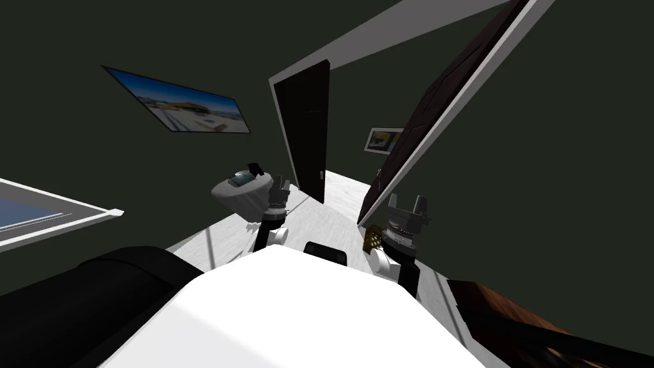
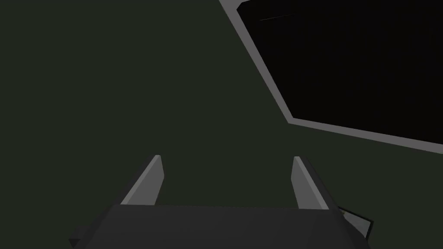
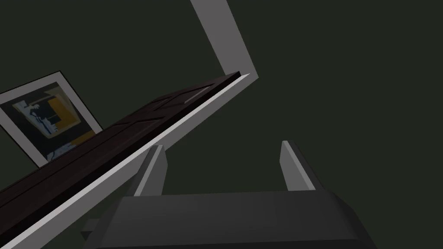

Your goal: Push the door open

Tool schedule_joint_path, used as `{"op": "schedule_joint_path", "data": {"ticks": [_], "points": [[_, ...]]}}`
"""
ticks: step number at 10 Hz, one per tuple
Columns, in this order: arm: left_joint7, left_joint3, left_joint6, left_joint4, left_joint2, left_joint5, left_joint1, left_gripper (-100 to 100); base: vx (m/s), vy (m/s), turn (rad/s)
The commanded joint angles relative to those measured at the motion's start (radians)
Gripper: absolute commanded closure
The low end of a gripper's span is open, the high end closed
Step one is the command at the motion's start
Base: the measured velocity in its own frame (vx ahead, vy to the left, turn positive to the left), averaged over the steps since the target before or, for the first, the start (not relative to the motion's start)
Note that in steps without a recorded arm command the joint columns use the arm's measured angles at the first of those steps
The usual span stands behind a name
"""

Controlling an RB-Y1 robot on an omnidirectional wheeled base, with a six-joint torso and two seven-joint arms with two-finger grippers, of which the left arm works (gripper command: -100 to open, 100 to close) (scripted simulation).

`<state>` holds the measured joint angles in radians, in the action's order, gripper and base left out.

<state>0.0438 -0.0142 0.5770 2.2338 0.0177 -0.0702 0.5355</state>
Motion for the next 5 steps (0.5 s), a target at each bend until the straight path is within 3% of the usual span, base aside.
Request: {"op": "schedule_joint_path", "data": {"ticks": [1,3,5], "points": [[0.001,0.005,0.005,-0.036,-0.008,0.005,-0.016,-100,0.05,0.024,-0.032],[0.002,0.007,0.007,-0.051,-0.011,0.007,-0.022,-100,0.087,0.042,-0.02],[0.003,0.013,0.014,-0.102,-0.02,0.014,-0.044,-100,0.107,0.05,-0.042]]}}
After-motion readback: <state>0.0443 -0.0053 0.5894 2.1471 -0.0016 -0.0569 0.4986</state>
